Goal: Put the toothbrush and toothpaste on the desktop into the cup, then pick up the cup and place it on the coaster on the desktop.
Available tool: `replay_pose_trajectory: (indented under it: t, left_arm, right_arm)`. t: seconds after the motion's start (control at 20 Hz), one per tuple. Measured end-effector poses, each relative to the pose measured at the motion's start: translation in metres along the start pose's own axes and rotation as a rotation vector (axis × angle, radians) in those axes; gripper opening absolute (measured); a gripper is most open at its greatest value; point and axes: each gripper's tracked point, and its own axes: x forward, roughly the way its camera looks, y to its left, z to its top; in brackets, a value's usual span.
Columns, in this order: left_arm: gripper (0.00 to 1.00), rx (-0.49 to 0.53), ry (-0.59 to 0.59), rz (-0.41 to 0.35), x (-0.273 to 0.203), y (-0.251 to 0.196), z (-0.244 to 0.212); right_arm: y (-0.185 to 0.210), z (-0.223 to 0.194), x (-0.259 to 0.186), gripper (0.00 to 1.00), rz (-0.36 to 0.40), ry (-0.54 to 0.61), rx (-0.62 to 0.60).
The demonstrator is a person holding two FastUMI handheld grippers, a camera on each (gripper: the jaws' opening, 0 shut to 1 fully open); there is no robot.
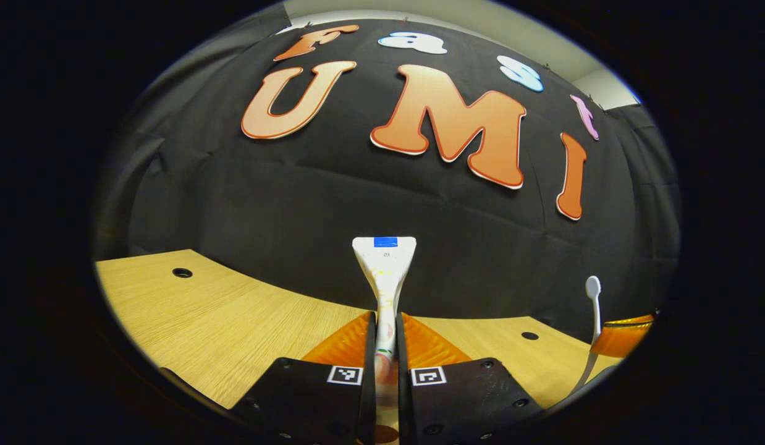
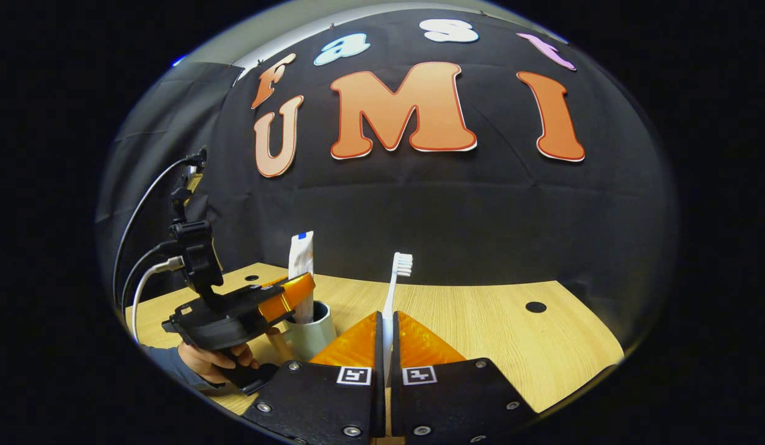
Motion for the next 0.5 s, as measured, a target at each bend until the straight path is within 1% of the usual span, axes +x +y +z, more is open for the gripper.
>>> replay_pose_trajectory:
  t: [0.25, 0.4, 0.45, 0.5]
  left_arm:
    - [0.13, 0.026, 0.055, 0.004, -0.019, 0.001, -0.014]
    - [0.16, 0.042, 0.104, 0.008, -0.024, 0.005, -0.024]
    - [0.16, 0.044, 0.122, -0.004, -0.026, 0.004, -0.028]
    - [0.18, 0.047, 0.136, -0.018, -0.027, 0.001, -0.029]
  right_arm:
    - [0.016, 0.005, 0.013, 0.04, 0.032, -0.034, 0.003]
    - [0.025, 0.013, 0.024, 0.04, 0.047, -0.054, 0.009]
    - [0.026, 0.017, 0.027, 0.04, 0.048, -0.066, 0.008]
    - [0.027, 0.022, 0.03, 0.04, 0.05, -0.079, 0.012]
